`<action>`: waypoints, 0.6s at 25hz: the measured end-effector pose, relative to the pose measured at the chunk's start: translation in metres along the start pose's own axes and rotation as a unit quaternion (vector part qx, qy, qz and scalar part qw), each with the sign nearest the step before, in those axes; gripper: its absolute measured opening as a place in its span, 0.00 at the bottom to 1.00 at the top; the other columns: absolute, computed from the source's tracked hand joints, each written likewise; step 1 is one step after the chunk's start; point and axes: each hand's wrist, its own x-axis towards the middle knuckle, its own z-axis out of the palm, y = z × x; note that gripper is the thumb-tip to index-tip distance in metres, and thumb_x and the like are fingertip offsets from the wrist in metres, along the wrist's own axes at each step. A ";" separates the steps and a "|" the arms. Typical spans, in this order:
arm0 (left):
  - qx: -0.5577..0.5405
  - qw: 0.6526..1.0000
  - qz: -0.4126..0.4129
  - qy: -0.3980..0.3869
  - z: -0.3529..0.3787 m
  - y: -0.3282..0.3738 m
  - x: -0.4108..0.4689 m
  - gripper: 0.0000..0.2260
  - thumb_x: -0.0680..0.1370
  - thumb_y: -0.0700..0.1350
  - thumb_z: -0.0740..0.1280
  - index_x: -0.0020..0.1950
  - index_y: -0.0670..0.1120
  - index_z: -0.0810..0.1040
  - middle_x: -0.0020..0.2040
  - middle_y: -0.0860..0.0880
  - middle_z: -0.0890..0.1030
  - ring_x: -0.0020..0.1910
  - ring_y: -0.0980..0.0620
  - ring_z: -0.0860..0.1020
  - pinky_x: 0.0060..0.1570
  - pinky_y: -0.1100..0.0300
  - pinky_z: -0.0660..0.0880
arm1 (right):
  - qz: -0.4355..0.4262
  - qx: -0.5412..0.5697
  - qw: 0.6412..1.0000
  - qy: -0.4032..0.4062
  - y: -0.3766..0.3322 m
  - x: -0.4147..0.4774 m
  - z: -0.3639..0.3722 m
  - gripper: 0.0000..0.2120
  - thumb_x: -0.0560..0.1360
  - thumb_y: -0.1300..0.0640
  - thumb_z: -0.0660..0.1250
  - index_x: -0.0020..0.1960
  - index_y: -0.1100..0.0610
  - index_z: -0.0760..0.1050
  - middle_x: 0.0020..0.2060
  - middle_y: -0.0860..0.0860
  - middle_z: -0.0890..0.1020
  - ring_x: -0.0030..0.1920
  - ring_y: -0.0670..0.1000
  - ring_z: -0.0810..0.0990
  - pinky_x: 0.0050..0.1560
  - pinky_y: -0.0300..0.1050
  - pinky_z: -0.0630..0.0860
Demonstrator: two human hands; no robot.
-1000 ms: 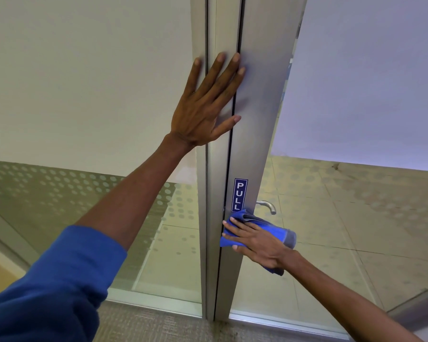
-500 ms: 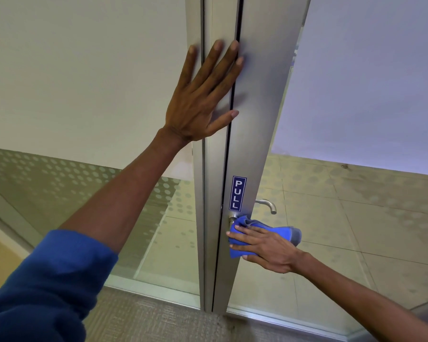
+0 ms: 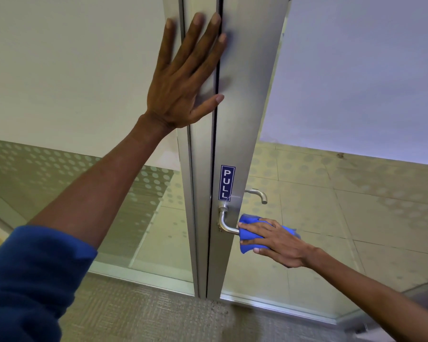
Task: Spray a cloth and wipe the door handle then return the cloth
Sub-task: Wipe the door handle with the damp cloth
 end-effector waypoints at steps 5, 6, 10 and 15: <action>0.009 1.000 0.006 0.008 -0.004 0.002 0.002 0.39 0.82 0.66 0.55 0.85 0.44 0.52 0.80 0.39 0.64 0.80 0.37 0.58 0.82 0.44 0.37 | 0.068 0.065 0.991 0.096 -0.019 0.003 0.020 0.21 0.86 0.43 0.48 0.72 0.41 0.72 0.78 0.44 0.66 0.77 0.47 0.60 0.77 0.56 0.52; 0.008 1.000 0.006 0.010 -0.004 0.002 0.003 0.39 0.82 0.66 0.54 0.85 0.43 0.55 0.80 0.38 0.65 0.80 0.37 0.59 0.82 0.44 0.37 | 0.086 0.077 0.986 0.120 -0.025 0.005 0.026 0.21 0.85 0.42 0.47 0.71 0.41 0.74 0.77 0.44 0.68 0.77 0.48 0.61 0.77 0.58 0.53; 0.011 1.000 0.001 0.002 -0.008 0.002 0.002 0.37 0.82 0.66 0.55 0.82 0.42 0.59 0.79 0.37 0.68 0.79 0.36 0.62 0.83 0.43 0.39 | 0.181 0.132 0.953 0.203 -0.055 0.019 0.047 0.22 0.85 0.41 0.49 0.68 0.43 0.77 0.76 0.44 0.69 0.79 0.49 0.58 0.78 0.65 0.52; 0.002 1.000 -0.005 -0.012 -0.012 0.006 0.003 0.37 0.82 0.66 0.55 0.82 0.41 0.60 0.79 0.37 0.69 0.79 0.35 0.64 0.76 0.31 0.56 | 0.244 0.153 0.926 0.246 -0.078 0.033 0.055 0.23 0.84 0.43 0.49 0.69 0.45 0.77 0.78 0.49 0.67 0.81 0.53 0.52 0.76 0.69 0.55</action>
